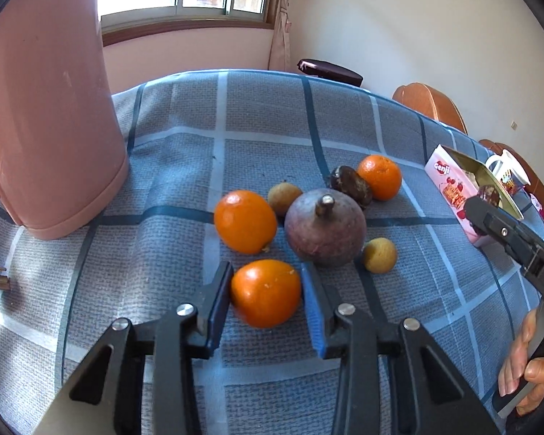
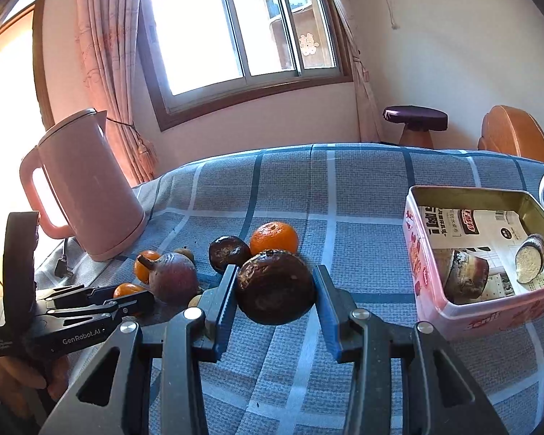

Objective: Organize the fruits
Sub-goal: 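Grasp an orange with the left gripper while the right grasps a dark passion fruit, then carry the orange and passion fruit over the pink tin box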

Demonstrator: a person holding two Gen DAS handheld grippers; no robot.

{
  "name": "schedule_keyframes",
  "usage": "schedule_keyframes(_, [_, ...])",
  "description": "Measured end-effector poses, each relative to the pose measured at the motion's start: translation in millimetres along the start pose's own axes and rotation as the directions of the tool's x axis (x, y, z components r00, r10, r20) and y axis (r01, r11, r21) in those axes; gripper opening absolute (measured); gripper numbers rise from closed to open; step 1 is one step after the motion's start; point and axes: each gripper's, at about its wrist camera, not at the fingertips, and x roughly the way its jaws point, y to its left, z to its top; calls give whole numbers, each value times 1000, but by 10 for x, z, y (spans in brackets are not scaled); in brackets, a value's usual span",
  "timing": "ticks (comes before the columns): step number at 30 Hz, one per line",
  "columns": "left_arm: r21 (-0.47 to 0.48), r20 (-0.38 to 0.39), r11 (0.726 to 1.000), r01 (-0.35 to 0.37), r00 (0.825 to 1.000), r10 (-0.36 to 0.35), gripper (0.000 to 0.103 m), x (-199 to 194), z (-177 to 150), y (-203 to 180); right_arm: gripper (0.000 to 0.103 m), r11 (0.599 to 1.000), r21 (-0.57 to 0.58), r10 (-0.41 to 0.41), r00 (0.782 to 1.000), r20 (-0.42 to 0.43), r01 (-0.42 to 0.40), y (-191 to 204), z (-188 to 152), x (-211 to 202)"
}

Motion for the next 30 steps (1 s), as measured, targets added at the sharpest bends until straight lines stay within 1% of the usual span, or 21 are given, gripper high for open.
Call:
schedule_keyframes(2, [-26,24,1000,-10,1000,10,39,-45,-1,45,43,1000,1,-3,1000,20,3,-19,13,-36])
schedule_keyframes(4, [-54,89,998,-18,996,23,39,-146,9,109,43,1000,0,-12,999,50,12,-33,38,-84])
schedule_keyframes(5, [-60,137,998,-33,990,41,39,-216,19,121,43,1000,-2,-20,998,66,20,-39,47,-110])
schedule_keyframes(6, [-64,192,997,-53,979,64,39,-295,26,125,43,1000,-8,-28,996,80,29,-40,56,-134])
schedule_keyframes(8, [-76,295,992,-100,948,119,39,-449,28,114,43,998,-34,-50,993,106,53,-34,74,-167])
schedule_keyframes(9, [-87,332,990,-110,934,133,39,-504,24,110,43,996,-52,-65,991,118,71,-22,79,-176])
schedule_keyframes(10, [-99,352,989,-108,926,136,39,-532,17,110,43,994,-67,-79,989,128,88,-16,85,-183])
schedule_keyframes(11, [-110,359,988,-104,923,137,39,-538,18,113,43,992,-76,-89,987,136,99,-16,89,-191])
schedule_keyframes(13, [-117,354,987,-112,924,147,39,-517,35,93,43,992,-75,-87,986,141,99,-59,105,-208])
schedule_keyframes(14, [-115,360,987,-115,921,150,39,-520,38,79,43,993,-76,-85,986,142,96,-76,108,-213])
schedule_keyframes(17, [-129,397,985,-115,904,157,39,-559,23,38,43,989,-106,-84,986,143,100,-108,100,-215])
schedule_keyframes(20, [-140,401,982,-126,900,172,39,-559,18,-24,43,986,-125,-92,984,151,111,-174,94,-237])
schedule_keyframes(23, [-130,406,981,-147,895,188,39,-550,8,-144,43,986,-113,-105,983,154,123,-279,111,-258])
schedule_keyframes(25, [-123,404,981,-149,895,187,39,-532,6,-232,43,986,-107,-113,982,151,130,-344,120,-261])
schedule_keyframes(30, [-100,393,986,-134,905,162,39,-458,22,-510,43,985,-95,-132,981,144,146,-498,134,-275])
